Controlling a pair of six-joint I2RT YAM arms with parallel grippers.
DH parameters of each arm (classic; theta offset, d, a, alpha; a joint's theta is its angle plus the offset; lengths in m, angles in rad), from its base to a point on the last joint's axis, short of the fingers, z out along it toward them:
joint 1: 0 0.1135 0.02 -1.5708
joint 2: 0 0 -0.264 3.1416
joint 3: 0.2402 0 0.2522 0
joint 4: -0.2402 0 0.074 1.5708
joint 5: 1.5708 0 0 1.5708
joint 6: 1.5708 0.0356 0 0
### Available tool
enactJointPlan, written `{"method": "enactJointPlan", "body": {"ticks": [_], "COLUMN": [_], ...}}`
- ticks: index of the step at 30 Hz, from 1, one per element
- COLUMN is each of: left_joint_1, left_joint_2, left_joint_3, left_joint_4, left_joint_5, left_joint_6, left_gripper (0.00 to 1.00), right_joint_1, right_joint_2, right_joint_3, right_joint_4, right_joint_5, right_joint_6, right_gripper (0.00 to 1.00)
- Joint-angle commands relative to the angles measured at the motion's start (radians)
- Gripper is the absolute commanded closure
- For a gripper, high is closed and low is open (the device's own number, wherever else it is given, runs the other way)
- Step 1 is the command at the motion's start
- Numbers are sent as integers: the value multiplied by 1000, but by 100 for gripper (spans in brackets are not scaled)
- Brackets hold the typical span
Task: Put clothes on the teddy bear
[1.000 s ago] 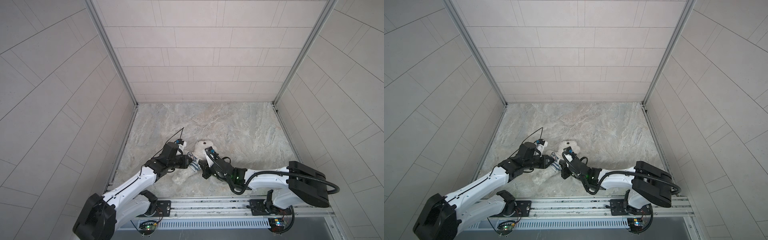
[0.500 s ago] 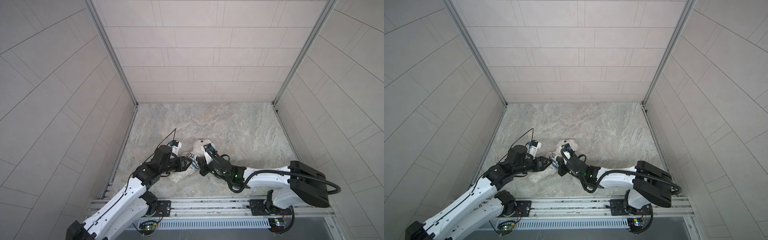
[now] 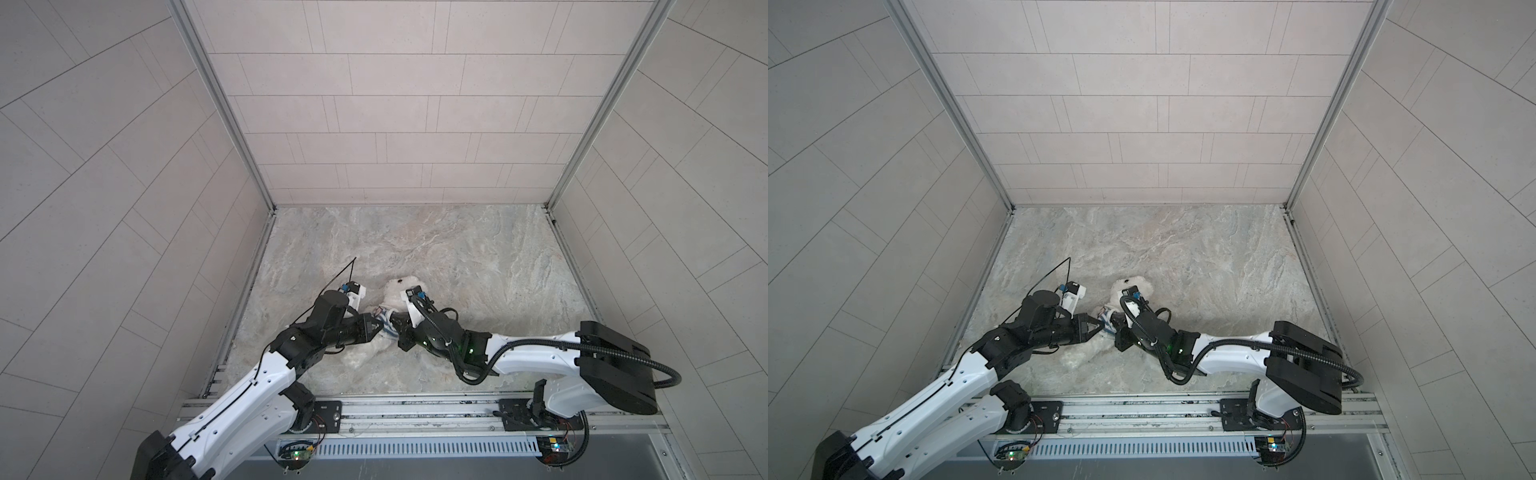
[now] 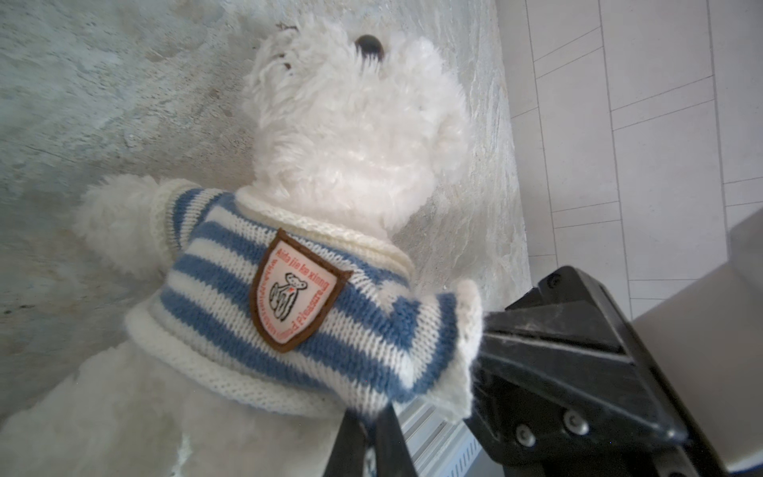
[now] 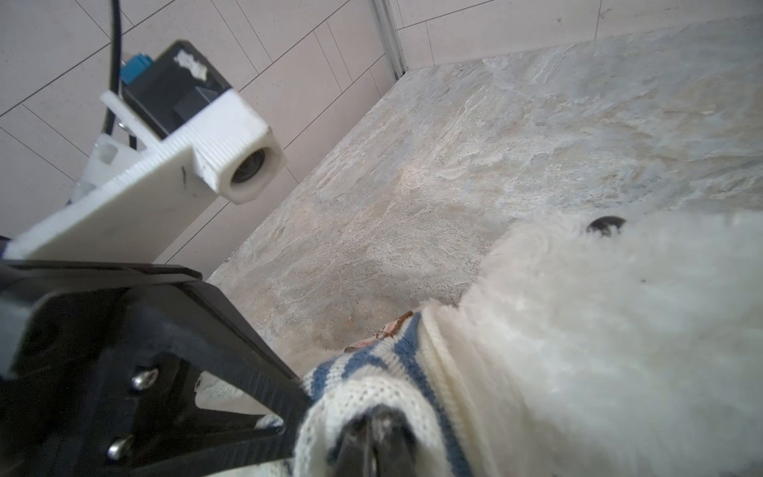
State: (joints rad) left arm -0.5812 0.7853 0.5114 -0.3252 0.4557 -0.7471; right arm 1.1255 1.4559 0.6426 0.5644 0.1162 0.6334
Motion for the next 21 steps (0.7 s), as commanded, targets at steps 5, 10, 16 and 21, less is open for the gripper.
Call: {"method": "enactJointPlan", "body": {"ticks": [5,10,16,21], "left_joint_1": [47,67,69,70], "left_joint_2": [0,17,5,-6], "left_joint_3": [-28,-48,-53,-50], "left_joint_4": [-44,-39,-47,-19], "left_joint_5": [-31,-18,-19,15], "left_joint_6": [55,82,87,78], "left_gripper": [96,93,86,72], "right_joint_1": [2,2,2,2], "right_joint_2": [-84,-113,-99,-77], "right_joint_3": [-69,-93,-102,-94], "right_joint_4": [3,0,25,37], "right_joint_5": [50,73,73,67], "right_joint_6": [30,31,38,37], "right_gripper": [100,100,100,100]}}
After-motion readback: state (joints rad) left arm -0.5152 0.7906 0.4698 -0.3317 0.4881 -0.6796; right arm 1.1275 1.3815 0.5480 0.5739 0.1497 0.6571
